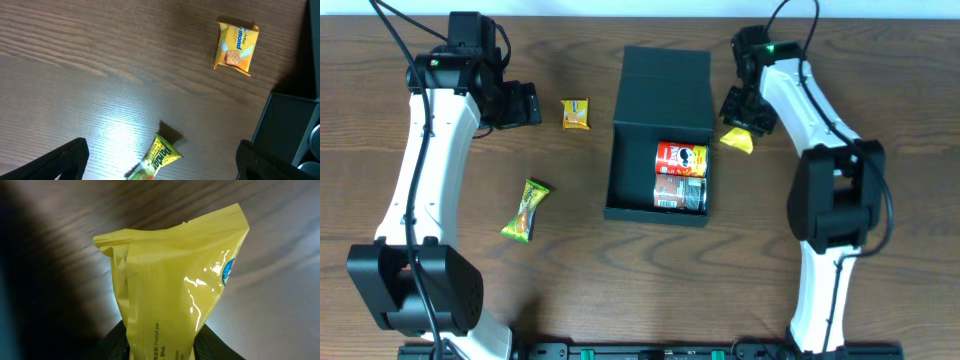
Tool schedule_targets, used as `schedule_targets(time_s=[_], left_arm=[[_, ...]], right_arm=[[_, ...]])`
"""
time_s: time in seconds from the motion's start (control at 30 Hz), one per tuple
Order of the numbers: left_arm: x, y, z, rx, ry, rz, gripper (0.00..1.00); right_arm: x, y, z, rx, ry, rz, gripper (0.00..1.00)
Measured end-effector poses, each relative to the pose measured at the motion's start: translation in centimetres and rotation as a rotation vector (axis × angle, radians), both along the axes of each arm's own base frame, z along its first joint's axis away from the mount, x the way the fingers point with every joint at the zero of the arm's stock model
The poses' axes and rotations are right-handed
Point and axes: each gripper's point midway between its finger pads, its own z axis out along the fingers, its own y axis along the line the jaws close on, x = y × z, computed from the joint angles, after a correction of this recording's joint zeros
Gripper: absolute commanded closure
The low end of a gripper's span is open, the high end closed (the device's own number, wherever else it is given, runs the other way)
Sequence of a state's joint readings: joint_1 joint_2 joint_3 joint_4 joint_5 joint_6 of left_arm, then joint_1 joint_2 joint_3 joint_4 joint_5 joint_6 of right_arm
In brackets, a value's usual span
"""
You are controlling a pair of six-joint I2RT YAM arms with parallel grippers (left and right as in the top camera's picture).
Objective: Pack container
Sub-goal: 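Close the right gripper on the yellow packet and lift it, then carry the yellow packet over the box and drop it beside the cans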
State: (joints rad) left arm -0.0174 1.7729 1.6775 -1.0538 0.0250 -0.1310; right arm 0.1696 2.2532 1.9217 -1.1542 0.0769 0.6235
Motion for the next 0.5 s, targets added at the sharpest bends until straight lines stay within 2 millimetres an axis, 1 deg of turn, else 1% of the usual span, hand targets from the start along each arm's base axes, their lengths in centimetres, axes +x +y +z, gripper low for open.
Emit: schedule_targets(time_s=[0.13, 0.27, 0.33, 0.4, 0.5], left_arm=[[0.3, 0.0, 0.1, 0.000, -0.011, 0.000, 0.05], [0.6, 0.0, 0.2, 0.000, -0.026, 0.000, 0.04], [0.8, 0.0, 0.3, -0.001, -0.034, 0.000, 0.05], [0.9, 0.0, 0.3, -0.001, -0.037, 0.000, 0.04], [0.9, 0.0, 0.3, -0.001, -0.040, 0.000, 0.05]], right_arm=[[-0.1, 0.6, 4.1, 0.041, -0.069, 0.012, 0.65], [-0.7, 1.5, 7.3, 0.082, -0.116, 0.031, 0.65], [-1.2, 2.7, 8.1, 0.100, -0.119, 0.056, 0.65], [-1.9, 4.3, 8.2, 0.118, -0.105, 0.092, 0.65], [-3.0, 8.2, 8.1, 0.151, -0.091, 0.177, 0.64]])
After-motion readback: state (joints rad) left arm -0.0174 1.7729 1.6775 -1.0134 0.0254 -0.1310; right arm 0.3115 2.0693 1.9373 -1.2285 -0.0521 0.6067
